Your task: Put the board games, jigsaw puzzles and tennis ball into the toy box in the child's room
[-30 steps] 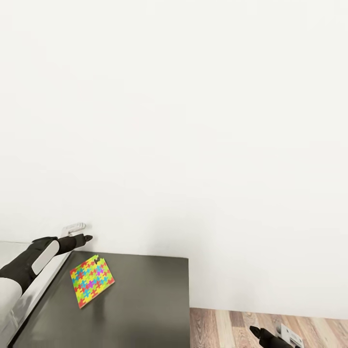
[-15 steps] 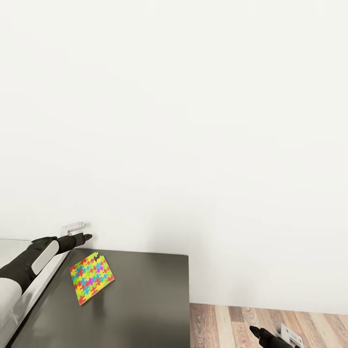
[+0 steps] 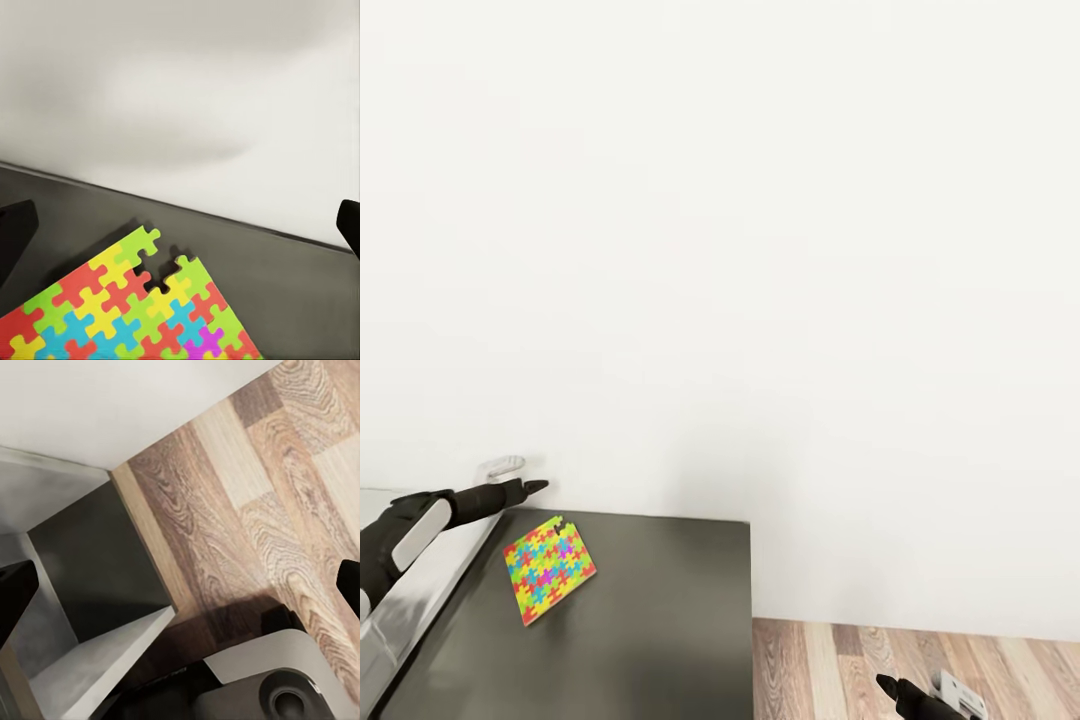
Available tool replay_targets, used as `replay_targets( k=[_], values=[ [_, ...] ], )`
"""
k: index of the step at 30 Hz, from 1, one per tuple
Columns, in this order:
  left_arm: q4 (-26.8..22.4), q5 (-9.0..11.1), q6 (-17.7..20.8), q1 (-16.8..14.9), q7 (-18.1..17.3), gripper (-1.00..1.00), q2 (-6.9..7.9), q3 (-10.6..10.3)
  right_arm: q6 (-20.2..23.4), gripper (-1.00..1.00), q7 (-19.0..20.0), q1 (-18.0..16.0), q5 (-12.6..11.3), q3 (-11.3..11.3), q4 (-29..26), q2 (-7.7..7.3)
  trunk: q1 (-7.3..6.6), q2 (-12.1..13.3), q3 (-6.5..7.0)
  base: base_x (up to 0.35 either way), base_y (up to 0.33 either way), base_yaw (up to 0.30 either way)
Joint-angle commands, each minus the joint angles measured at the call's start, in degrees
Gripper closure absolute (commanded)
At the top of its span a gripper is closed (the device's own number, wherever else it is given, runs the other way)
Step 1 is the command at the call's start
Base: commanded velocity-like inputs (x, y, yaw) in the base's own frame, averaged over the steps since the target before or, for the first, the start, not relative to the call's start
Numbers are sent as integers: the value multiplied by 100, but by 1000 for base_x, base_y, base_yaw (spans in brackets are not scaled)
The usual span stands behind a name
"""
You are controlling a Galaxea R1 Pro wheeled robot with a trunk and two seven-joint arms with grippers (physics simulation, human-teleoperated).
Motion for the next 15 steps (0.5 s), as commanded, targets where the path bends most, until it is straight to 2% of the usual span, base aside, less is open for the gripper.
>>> replay_targets(
  k=[1, 15],
  values=[
    [37, 32, 13, -7, -57, -100, 24, -22, 43, -100, 19, -3, -28, -23, -8, 4, 3, -12, -21, 0, 0, 0],
    [105, 26, -35, -7, -146, -100, 146, -8, 43, -100, 22, -3, -26, -18, -8, 10, 3, -12, -154, 0, 0, 0]
  ],
)
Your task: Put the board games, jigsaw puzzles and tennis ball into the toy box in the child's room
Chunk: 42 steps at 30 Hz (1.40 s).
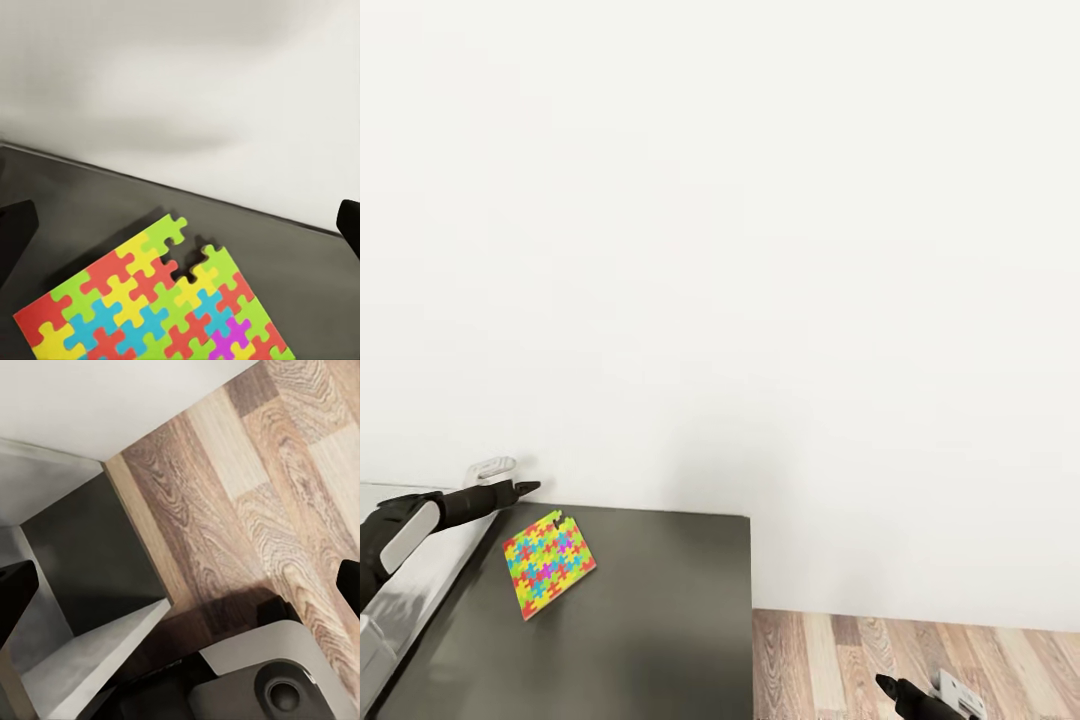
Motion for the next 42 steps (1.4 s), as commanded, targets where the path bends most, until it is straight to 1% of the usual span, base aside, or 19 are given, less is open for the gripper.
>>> replay_targets(
  k=[1, 8, 42],
  values=[
    [-2, 37, 17, -7, 1, -100, 8, -23, 43, -100, 18, -3, -29, -26, -8, 3, 3, -12, -21, 0, 0, 0],
    [-2, 37, 9, -7, 4, -100, 9, 5, 43, -100, 16, -3, -25, -25, -7, 4, 3, -12, -87, 0, 0, 0],
    [-2, 28, 7, -7, 9, -100, 13, -2, 25, -100, 16, -3, -22, -16, -4, 4, 3, -12, -409, 0, 0, 0]
  ],
)
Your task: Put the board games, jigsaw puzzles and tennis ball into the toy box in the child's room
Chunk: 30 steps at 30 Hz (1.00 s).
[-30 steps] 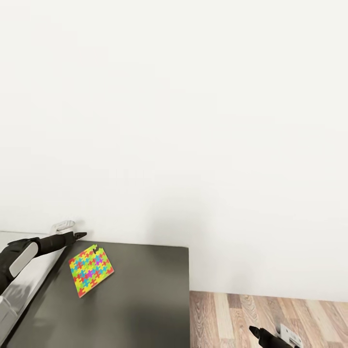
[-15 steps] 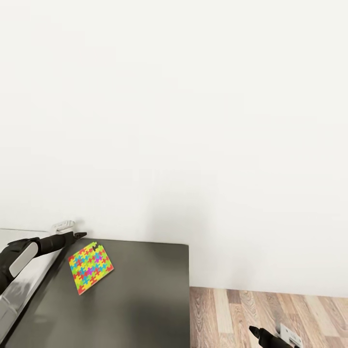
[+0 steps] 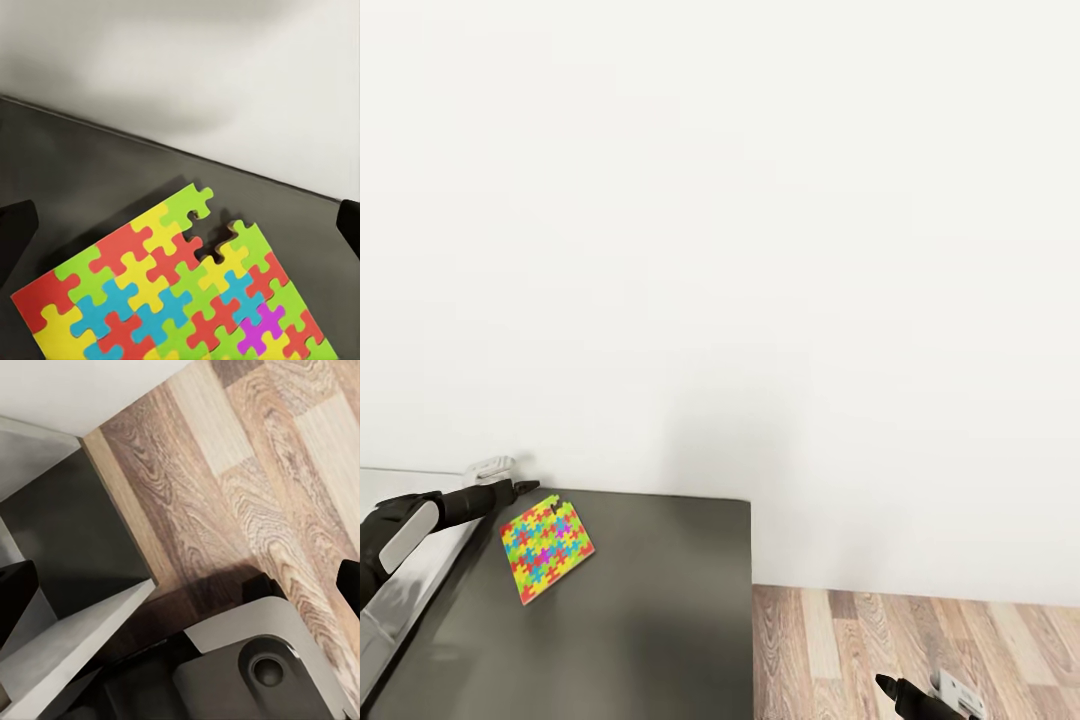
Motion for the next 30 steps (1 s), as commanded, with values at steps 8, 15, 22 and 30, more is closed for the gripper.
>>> replay_targets(
  k=[8, 15, 22, 30],
  values=[
    [-2, 37, 10, -7, 2, -100, 7, -26, 43, -100, 19, -3, -29, -26, -7, 9, 3, -12, -86, 0, 0, 0],
    [-2, 37, -2, -7, 2, -100, 7, -26, 41, -100, 17, -3, -29, -26, -5, 11, 3, -12, -152, 0, 0, 0],
    [-2, 37, -20, -7, 2, -100, 7, -26, 34, -100, 12, -3, -29, -19, 31, 11, 3, -12, -219, 0, 0, 0],
    [-2, 32, -26, -7, 22, -100, 7, -25, 26, -100, 11, -3, -29, -17, 61, 11, 3, -12, -294, 0, 0, 0]
  ],
)
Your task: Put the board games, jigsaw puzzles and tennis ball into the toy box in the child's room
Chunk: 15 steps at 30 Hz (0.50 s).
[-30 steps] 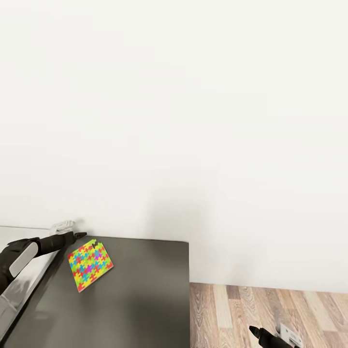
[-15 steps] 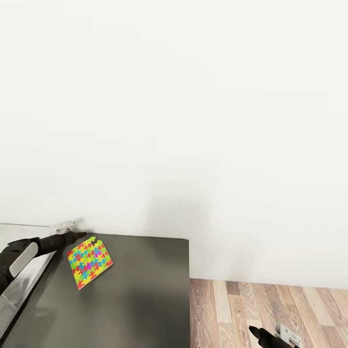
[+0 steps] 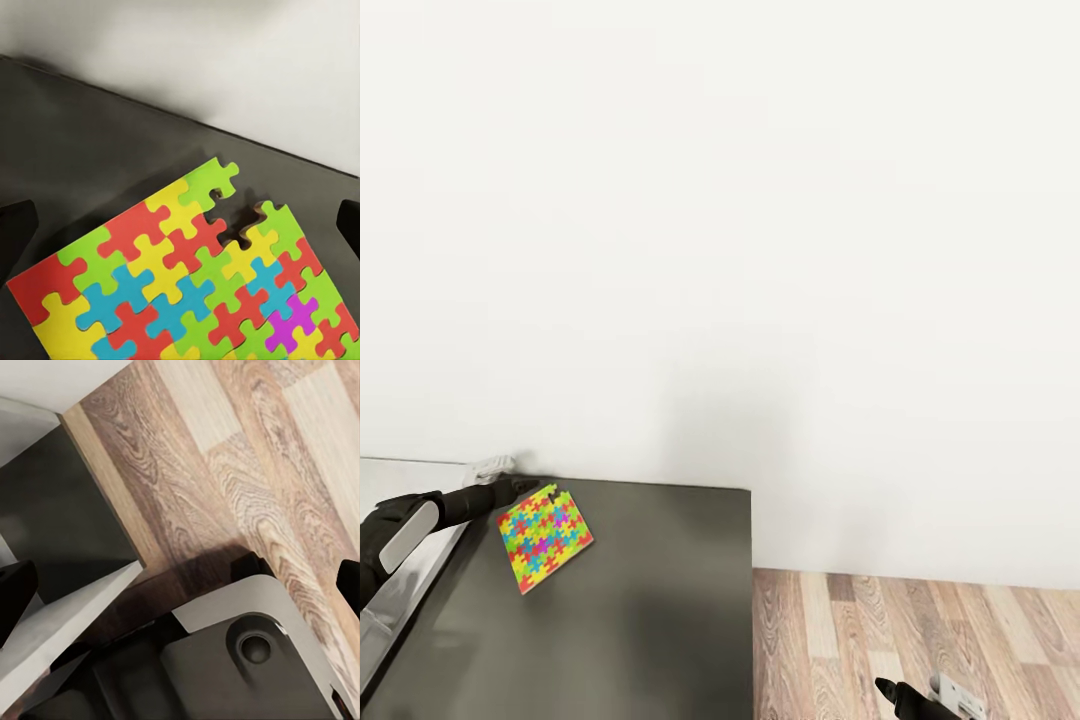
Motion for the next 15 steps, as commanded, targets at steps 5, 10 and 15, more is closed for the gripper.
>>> replay_targets(
  k=[5, 10, 15],
  values=[
    [-2, 35, 17, -6, 71, -100, 7, -26, 42, -100, 19, -3, -29, -26, -6, 3, 3, -11, -57, 0, 0, 0],
    [-2, 41, 15, -6, 155, -100, 7, -26, 42, -100, 21, -3, -29, -26, -5, 3, 3, -11, -105, 0, 0, 0],
    [-2, 42, -107, -6, 172, -100, 7, -26, 38, -100, 19, -3, -29, -26, -5, 3, 3, -11, -152, 0, 0, 0]
  ],
)
